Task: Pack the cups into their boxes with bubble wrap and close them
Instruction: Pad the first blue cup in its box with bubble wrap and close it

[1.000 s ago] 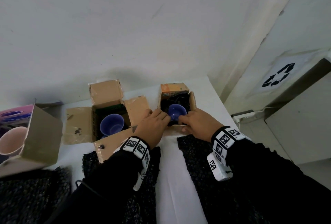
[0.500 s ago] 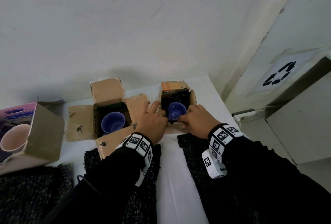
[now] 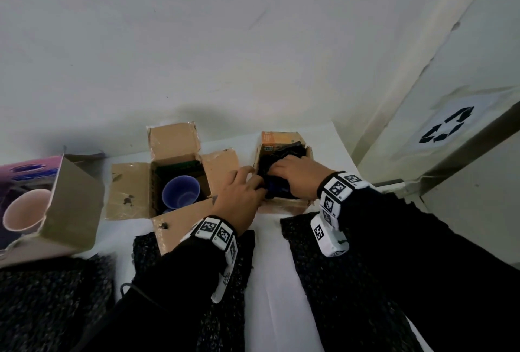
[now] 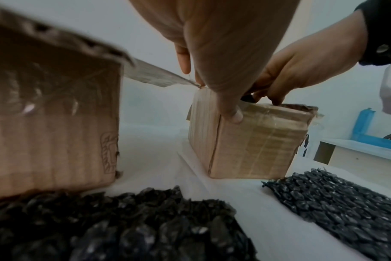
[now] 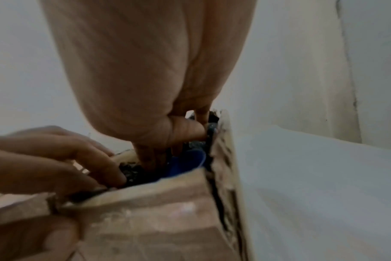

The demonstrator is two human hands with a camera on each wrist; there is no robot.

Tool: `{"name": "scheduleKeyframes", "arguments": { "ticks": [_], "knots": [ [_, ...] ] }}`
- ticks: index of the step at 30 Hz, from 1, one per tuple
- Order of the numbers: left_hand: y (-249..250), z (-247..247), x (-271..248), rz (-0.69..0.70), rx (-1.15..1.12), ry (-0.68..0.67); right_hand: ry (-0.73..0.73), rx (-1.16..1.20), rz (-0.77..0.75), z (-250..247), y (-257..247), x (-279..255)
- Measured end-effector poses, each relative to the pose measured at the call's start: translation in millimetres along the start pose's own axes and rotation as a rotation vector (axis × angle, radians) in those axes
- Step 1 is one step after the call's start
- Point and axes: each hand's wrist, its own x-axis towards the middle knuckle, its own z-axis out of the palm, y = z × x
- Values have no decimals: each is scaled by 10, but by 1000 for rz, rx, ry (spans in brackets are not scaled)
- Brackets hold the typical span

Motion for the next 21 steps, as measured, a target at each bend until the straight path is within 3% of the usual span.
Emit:
{"name": "scheduleKeyframes", "arguments": {
  "ticks": [6,11,16,21],
  "knots": [
    [-59,127,-8,36,-121,70,82,10,-61,127,93,66],
    [-105,181,64,96,-88,-42,-1,56,-33,60,79,163],
    [-66,109,2,48,-22,18,-25,-34,4,31,43,236],
    [-46,-1,59,5,65,-29,-21,-59,77,72,-1,278]
  ]
}}
